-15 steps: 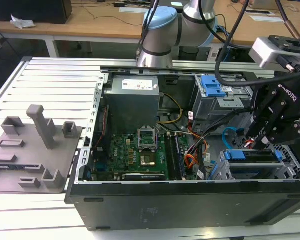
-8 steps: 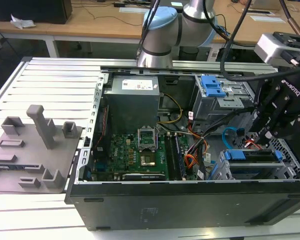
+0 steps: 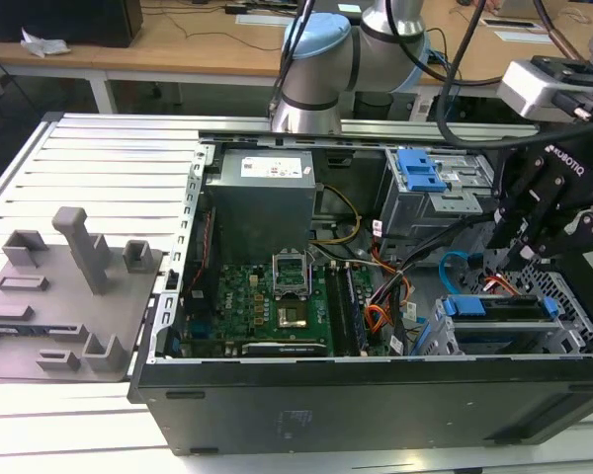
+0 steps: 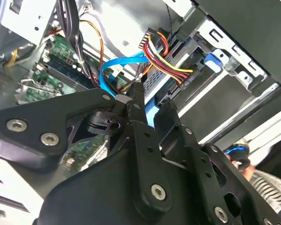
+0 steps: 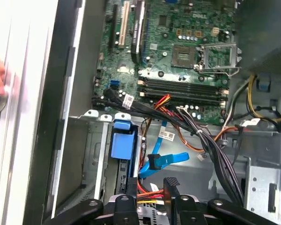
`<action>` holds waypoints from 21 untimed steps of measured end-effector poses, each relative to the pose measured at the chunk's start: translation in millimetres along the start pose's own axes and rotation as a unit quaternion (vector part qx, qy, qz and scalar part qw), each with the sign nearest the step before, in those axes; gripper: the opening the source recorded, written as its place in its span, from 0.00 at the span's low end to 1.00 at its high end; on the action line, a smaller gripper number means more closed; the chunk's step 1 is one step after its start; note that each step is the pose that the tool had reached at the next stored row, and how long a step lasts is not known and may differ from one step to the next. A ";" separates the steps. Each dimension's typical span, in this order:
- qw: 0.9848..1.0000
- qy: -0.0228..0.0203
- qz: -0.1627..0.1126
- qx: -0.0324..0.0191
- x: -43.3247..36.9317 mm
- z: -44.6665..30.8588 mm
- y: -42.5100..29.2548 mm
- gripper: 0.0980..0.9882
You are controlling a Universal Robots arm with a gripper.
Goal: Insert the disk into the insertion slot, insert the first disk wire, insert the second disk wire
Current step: 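Insert the second disk wire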
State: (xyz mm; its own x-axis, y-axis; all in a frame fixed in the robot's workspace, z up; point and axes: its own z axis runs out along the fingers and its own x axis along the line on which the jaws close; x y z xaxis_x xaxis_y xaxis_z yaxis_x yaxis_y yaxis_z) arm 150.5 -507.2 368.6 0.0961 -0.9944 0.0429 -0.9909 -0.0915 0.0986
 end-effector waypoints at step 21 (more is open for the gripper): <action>1.000 0.005 -0.002 0.002 -3.9 11.4 28.6 0.07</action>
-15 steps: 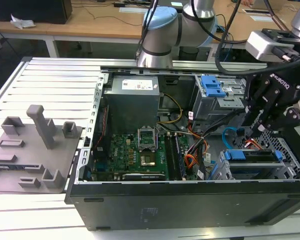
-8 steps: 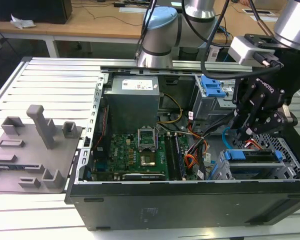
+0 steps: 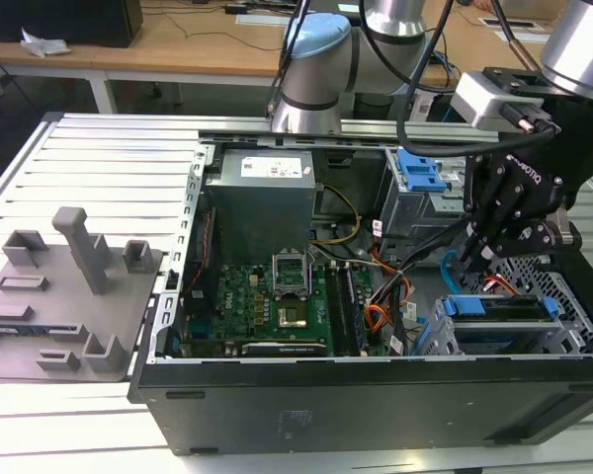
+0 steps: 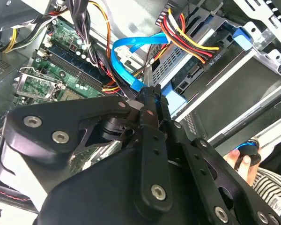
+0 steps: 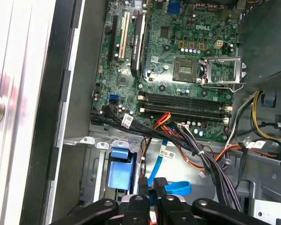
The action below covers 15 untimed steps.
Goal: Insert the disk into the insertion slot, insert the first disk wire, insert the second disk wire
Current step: 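Insert the second disk wire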
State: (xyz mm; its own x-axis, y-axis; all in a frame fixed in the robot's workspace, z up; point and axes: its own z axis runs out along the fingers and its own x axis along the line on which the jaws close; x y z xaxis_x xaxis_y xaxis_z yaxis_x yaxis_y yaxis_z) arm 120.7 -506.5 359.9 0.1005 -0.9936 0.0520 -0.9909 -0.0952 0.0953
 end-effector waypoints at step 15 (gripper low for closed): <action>1.000 0.000 0.000 -0.002 24.0 1.4 -15.7 0.07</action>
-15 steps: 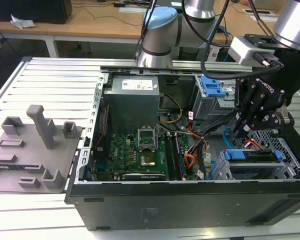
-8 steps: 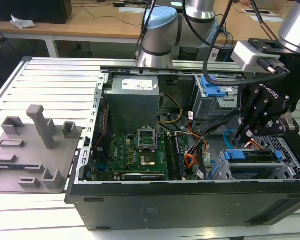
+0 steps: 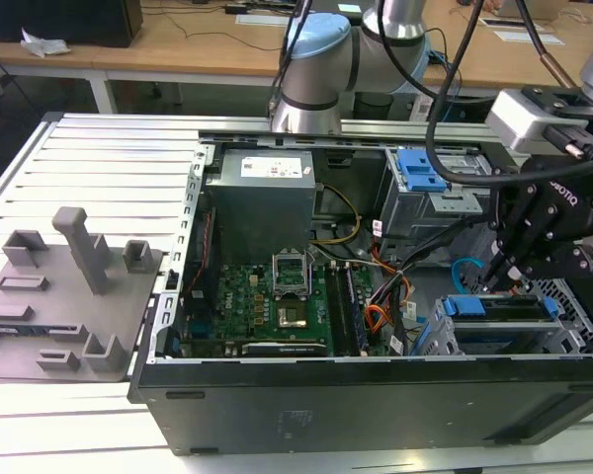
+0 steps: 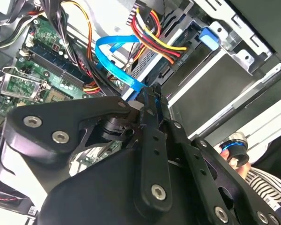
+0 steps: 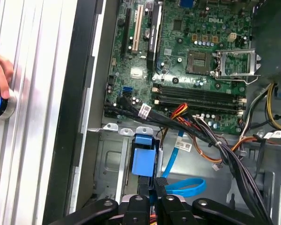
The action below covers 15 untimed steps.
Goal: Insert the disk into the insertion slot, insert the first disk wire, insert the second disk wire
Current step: 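Insert the second disk wire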
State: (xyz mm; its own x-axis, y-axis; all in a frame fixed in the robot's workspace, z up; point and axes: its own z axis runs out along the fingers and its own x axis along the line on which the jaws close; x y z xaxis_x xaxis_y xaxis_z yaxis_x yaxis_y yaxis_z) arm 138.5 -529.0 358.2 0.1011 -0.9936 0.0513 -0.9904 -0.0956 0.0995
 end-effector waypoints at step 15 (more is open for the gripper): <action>0.999 -0.005 0.052 -0.003 0.5 7.6 -6.7 0.07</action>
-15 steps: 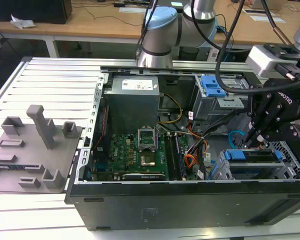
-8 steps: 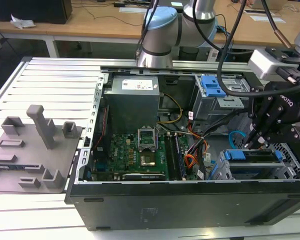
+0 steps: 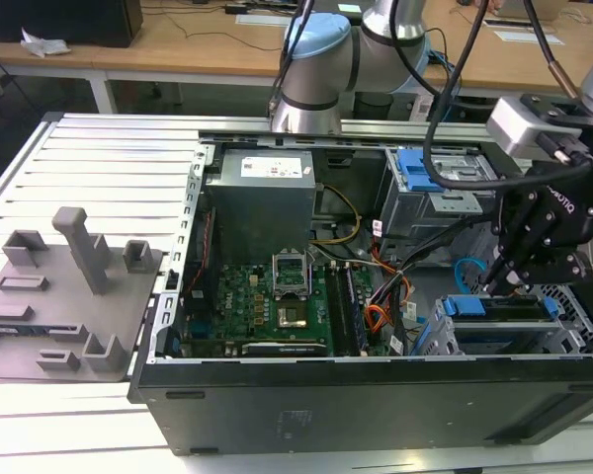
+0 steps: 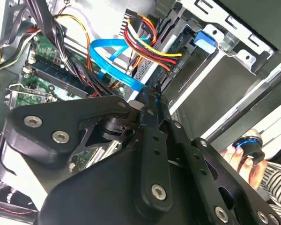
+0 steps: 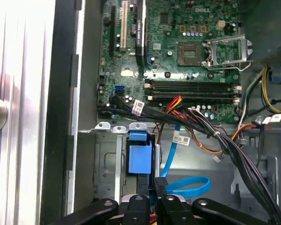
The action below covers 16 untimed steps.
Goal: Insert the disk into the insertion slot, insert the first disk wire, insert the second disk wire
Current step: 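Insert the second disk wire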
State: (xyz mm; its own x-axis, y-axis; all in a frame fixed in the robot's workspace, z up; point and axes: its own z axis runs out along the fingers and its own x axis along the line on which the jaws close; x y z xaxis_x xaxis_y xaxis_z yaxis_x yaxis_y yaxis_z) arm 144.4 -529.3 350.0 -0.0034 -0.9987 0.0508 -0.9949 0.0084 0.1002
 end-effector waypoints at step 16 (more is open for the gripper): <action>1.000 -0.010 0.000 -0.001 9.0 9.6 -11.1 0.07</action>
State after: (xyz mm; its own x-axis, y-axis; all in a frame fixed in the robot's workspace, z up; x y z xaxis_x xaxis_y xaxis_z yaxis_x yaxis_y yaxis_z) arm 154.5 -538.8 339.9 -0.0044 -0.9995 0.0319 -0.9948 0.0076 0.1017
